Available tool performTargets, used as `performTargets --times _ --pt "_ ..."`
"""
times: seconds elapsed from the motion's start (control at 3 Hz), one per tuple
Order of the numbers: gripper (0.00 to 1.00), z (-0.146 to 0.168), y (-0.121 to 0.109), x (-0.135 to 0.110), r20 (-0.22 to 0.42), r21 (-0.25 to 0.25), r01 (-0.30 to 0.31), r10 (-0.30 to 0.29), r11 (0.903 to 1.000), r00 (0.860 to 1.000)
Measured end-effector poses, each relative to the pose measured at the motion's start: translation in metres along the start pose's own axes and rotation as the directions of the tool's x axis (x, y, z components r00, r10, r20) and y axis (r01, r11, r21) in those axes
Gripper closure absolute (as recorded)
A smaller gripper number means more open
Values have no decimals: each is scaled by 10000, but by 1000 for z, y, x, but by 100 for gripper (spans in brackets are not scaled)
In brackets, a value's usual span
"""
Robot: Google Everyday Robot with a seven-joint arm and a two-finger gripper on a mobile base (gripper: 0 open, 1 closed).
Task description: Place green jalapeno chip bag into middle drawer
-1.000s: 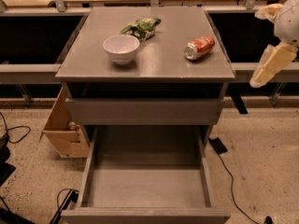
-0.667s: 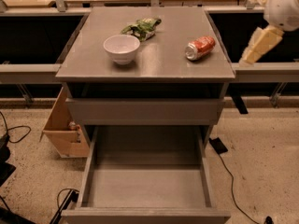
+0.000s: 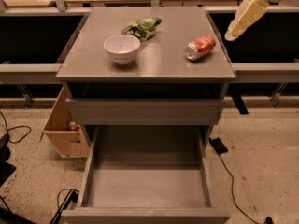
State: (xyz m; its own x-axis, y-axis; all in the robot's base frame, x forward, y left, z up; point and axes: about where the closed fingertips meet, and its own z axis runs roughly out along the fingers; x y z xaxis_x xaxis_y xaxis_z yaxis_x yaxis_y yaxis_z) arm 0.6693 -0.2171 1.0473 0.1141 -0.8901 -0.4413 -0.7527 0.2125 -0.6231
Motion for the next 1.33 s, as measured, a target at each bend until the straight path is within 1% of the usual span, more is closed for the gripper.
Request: performTargets --times 0.33,0.67,1.0,1.33 --pt "0 5 -2 0 124 22 4 -4 10000 9999" --pt "0 30 -15 0 774 130 19 -29 9999 9970" --pt "0 93 -23 -12 1834 -266 273 -220 9993 9828" --pt "0 175 -14 -31 2883 -1019 557 -241 9932 9572"
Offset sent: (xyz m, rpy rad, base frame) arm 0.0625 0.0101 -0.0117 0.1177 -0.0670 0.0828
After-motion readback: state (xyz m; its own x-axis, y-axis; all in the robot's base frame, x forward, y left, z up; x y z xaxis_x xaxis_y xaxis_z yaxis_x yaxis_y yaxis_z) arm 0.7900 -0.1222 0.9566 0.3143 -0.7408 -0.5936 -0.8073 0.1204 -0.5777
